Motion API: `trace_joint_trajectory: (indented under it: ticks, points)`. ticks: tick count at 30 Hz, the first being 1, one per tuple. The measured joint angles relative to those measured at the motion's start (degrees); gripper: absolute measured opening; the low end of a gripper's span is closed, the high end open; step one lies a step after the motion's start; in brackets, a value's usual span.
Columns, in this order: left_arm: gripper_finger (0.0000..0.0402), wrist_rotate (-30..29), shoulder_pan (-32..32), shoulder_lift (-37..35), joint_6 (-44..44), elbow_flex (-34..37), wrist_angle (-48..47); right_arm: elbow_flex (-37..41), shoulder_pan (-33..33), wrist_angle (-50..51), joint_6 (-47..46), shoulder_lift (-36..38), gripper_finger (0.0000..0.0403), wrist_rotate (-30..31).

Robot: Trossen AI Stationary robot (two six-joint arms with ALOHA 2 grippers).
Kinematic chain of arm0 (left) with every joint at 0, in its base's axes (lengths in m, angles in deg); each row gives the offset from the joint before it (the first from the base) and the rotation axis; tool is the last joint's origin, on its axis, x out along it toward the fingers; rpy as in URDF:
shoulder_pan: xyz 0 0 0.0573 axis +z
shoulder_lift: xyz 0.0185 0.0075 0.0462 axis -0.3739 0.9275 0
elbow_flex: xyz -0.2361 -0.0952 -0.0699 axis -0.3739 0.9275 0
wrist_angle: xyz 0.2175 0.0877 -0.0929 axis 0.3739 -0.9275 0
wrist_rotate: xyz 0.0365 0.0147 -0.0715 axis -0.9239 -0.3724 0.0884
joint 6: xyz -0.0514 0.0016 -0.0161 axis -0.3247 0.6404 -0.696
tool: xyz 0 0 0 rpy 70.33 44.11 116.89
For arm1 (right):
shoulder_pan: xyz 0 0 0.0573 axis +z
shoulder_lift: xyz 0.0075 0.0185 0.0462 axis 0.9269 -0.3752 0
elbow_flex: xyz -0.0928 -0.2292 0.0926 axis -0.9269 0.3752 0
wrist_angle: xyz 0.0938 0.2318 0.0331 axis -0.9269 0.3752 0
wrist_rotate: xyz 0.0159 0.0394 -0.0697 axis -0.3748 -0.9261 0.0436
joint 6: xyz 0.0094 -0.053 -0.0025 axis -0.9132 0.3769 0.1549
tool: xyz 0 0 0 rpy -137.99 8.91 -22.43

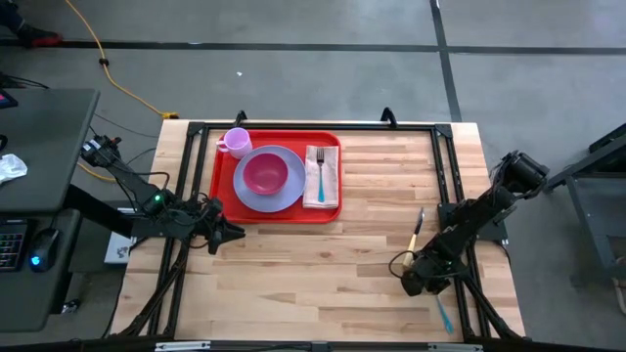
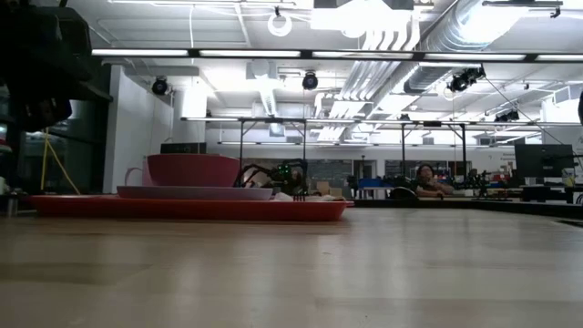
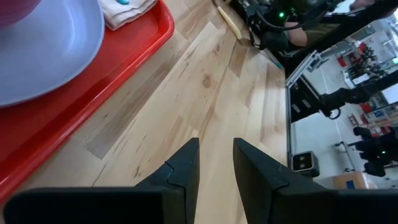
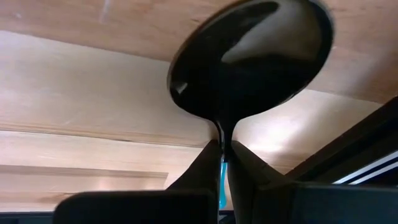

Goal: Set up tray
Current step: Put the blue spoon on the brown napkin beside the blue fork on the red tray

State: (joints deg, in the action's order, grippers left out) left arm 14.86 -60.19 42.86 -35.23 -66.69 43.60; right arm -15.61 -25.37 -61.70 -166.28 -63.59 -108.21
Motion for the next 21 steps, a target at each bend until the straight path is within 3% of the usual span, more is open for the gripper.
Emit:
trace_joint_trajectory:
  ticks: [7, 14, 21]
  points:
    - [0.0129, 0.0, 0.0, 0.0, -1.8, 0.0, 0.2, 0.2, 0.0, 2.4, 0.4, 5.4, 0.0001, 3.3]
    - [0.0129, -0.2, 0.0, 0.0, -2.8, 0.0, 0.1, 0.1, -1.2, 6.0, 0.7, 12.3, 0.0001, 2.6]
    - [0.0129, -0.2, 0.0, 0.0, -2.8, 0.0, -0.8, -7.0, -3.4, 18.1, 1.5, 15.1, 0.0001, 3.3]
